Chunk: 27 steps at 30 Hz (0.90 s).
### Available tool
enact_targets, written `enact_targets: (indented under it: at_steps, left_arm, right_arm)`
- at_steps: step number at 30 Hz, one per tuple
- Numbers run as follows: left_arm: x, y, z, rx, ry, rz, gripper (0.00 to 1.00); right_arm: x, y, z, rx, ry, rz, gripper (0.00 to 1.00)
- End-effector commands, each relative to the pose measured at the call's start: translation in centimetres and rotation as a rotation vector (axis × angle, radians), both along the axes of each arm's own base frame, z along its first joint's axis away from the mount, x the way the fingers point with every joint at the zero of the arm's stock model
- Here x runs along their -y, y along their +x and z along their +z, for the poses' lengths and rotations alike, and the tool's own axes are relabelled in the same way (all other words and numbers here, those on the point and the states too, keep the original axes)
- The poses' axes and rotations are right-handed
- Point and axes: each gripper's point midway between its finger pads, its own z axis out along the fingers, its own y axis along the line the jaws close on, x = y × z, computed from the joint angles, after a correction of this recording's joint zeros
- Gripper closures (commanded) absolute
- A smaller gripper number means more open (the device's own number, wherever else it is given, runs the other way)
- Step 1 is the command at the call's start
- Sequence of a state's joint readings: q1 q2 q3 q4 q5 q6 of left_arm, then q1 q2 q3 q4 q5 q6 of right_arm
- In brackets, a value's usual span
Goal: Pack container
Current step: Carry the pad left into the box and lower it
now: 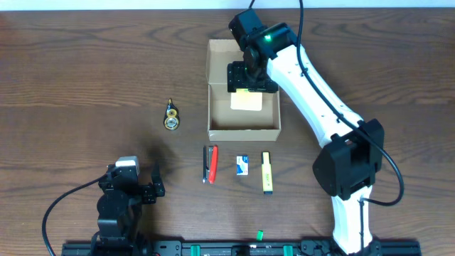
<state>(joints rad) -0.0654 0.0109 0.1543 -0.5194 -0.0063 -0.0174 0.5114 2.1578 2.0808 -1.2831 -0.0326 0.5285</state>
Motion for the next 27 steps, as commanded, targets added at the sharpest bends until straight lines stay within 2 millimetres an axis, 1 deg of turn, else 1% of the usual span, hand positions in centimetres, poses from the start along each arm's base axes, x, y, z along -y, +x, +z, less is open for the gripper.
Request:
enact_targets:
  at_steps: [1, 3, 8, 15, 18, 25, 27]
  left_arm:
    - [-0.1, 0.0, -0.5, -0.007, 0.017, -0.001, 0.05]
    - [-0.1, 0.0, -0.5, -0.007, 0.017, -0.001, 0.05]
    - [-0.1, 0.0, -0.5, -0.007, 0.017, -0.001, 0.05]
    - [-0.1, 0.0, -0.5, -0.007, 0.017, -0.001, 0.05]
    - [-0.1, 0.0, -0.5, -0.007, 0.017, -0.001, 0.05]
    - [-0.1, 0.0, -0.5, -0.007, 0.017, -0.001, 0.05]
    - [-0.1, 0.0, -0.5, -0.007, 0.017, -0.001, 0.05]
  right_arm:
    - [0.2, 0.4, 0.2, 0.019, -0.022, -0.038, 0.70]
    - [0.4, 0.3, 0.1, 0.013, -0.025, -0.040, 0.70]
    - [1.5, -0.2, -0.9, -0.011, -0.074, -0.062, 0.70]
    - [2.2, -1.1, -3.6, -0.058, -0.103, -0.065, 0.71]
    - [2.7, -1.2, -4.4, -0.059, -0.125, -0.069, 0.71]
    - [3.3, -0.6, -4.8, -0.035, -0.156, -0.069, 0.70]
    - [3.5, -0.5, -5.2, -0.039, -0.164, -0.070, 0.70]
